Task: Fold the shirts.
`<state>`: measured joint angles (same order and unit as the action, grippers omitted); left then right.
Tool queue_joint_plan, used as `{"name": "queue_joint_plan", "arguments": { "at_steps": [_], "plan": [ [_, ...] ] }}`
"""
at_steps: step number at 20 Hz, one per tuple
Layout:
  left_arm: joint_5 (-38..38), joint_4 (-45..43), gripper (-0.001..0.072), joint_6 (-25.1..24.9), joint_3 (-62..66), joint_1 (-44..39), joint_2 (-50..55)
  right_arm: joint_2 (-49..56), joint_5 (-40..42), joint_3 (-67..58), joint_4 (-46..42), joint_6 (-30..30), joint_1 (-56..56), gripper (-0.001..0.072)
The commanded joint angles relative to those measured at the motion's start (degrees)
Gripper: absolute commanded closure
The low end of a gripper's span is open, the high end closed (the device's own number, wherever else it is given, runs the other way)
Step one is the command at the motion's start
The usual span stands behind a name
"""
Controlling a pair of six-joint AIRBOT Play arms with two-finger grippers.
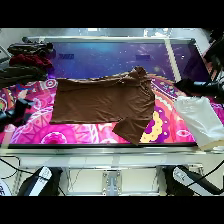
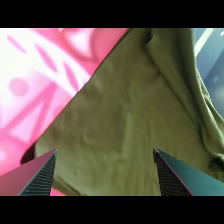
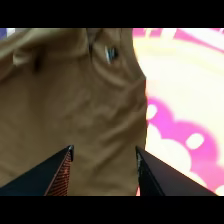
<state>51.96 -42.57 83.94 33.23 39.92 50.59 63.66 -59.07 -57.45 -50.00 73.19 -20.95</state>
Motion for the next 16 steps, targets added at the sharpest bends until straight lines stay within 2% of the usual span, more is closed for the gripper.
{"name": "queue_joint_plan", "arguments": {
  "at_steps": [1,2,7,10,14,15,16],
  "plan": [
    [-1.5,5.3,0.0008,1.8,-11.5,1.9,-3.6,0.7,-7.6,8.4,5.6,-0.6,-1.0,0.0279],
    [-2.1,5.4,0.0007,1.8,-11.5,1.9,-2.9,2.1,-9.2,8.4,6.3,-0.6,-1.0,0.0278],
    [-1.6,6.5,0.0007,1.8,-11.5,1.8,5.1,4.3,-5.8,8.4,13.8,-4.0,-0.8,0.0278],
    [-2.1,7.1,0.0008,1.8,-11.5,-0.6,9.0,4.3,-5.9,8.4,15.5,-4.6,-0.8,0.0278],
    [-9.5,12.5,0.0009,1.8,-11.3,-6.8,11.1,4.3,-6.4,8.4,15.8,-4.9,-0.8,0.0278],
    [-12.0,13.3,0.0019,1.8,-11.3,-8.5,11.6,4.3,-6.6,8.4,15.8,-4.9,-0.8,0.0279],
    [-13.6,13.3,0.0059,1.8,-11.3,-9.7,12.1,4.2,-6.7,8.4,15.9,-4.9,-0.8,0.0279]
  ]
}}
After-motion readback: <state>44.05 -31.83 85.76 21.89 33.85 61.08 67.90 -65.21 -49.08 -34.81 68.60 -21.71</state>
